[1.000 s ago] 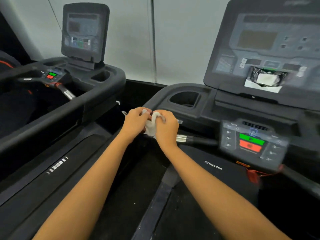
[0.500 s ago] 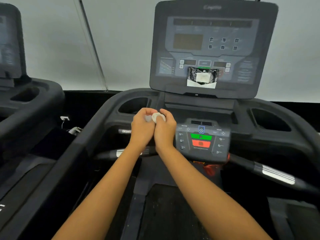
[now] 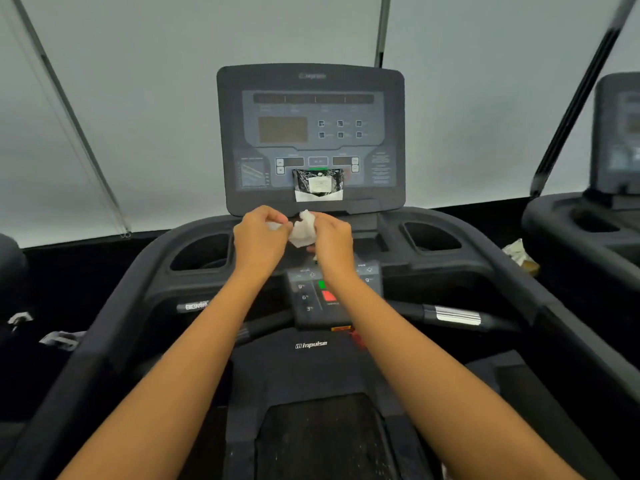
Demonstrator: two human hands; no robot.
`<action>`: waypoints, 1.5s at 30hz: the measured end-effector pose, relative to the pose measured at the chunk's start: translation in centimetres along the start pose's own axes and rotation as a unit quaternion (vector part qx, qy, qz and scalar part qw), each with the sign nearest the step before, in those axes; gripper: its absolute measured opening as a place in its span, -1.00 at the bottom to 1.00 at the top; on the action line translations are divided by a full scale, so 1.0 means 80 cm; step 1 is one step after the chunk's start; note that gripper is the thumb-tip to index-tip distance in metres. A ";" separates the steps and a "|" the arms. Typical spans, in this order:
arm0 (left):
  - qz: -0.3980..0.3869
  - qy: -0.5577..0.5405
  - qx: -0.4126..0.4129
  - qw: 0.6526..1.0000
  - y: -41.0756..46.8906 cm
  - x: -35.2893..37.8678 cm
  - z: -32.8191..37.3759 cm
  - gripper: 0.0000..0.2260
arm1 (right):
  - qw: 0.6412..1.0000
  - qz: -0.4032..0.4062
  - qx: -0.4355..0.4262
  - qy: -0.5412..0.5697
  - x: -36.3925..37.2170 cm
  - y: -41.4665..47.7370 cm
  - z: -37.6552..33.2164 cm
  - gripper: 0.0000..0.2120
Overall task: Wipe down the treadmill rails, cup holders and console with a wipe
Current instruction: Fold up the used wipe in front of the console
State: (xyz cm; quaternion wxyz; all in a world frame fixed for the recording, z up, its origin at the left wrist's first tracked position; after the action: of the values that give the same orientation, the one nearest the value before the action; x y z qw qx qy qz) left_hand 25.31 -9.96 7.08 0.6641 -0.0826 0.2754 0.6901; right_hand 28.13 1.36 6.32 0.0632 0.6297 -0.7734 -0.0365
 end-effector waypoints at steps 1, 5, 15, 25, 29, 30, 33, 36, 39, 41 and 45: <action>0.002 0.009 -0.002 1.000 -0.001 -0.001 0.004 -0.98 | 0.999 -0.016 0.016 0.037 -0.003 -0.004 -0.005 -0.71; -0.009 -0.051 -0.056 0.997 -0.012 -0.006 0.033 -0.90 | 0.992 -0.069 -0.010 0.108 -0.004 -0.020 -0.038 -0.54; -0.141 -0.318 0.020 0.937 -0.057 -0.026 0.122 -0.73 | 0.992 0.004 -0.126 -0.031 -0.048 -0.038 -0.111 -0.80; -0.037 -0.290 0.120 0.949 -0.051 -0.014 0.187 -0.65 | 0.969 -0.200 -0.113 0.091 -0.079 -0.057 -0.153 -0.55; -0.067 -0.302 0.151 0.939 -0.052 -0.001 0.204 -0.62 | 0.974 -0.157 -0.153 0.065 -0.089 -0.051 -0.170 -0.61; -0.070 -0.296 0.154 0.940 -0.052 0.002 0.206 -0.61 | 0.976 -0.130 -0.158 0.072 -0.095 -0.048 -0.174 -0.65; -0.063 -0.256 0.154 0.952 -0.051 0.010 0.206 -0.58 | 0.981 -0.070 -0.157 0.091 -0.109 -0.038 -0.181 -0.74; -0.084 -0.191 0.202 0.957 -0.056 0.019 0.204 -0.55 | 0.986 -0.051 -0.140 0.078 -0.111 -0.031 -0.181 -0.79; -0.050 -0.104 0.237 0.965 -0.059 0.027 0.202 -0.56 | 0.975 -0.144 -0.067 0.157 -0.108 -0.029 -0.180 -0.67; 0.023 -0.087 0.218 0.972 -0.057 0.022 0.199 -0.65 | 0.965 -0.224 -0.024 0.133 -0.112 -0.029 -0.176 -0.58; 0.061 -0.061 0.204 0.975 -0.055 0.016 0.187 -0.81 | 0.980 -0.190 -0.023 0.046 -0.126 -0.025 -0.162 -0.68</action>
State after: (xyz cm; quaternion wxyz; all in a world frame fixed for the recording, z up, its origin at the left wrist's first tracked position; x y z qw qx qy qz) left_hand 33.19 -1.68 17.72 0.6394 0.1139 0.3734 0.6624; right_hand 33.94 11.14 18.36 0.1056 0.7642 -0.6352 -0.0367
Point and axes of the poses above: each hand's wrist, its own y-axis towards the middle knuckle, its own x-axis out of the palm, z = x × y, the point moved 1 cm from there along y, towards the middle knuckle, and after that the axes turned 11 degrees about -z, right-handed, at the moved point
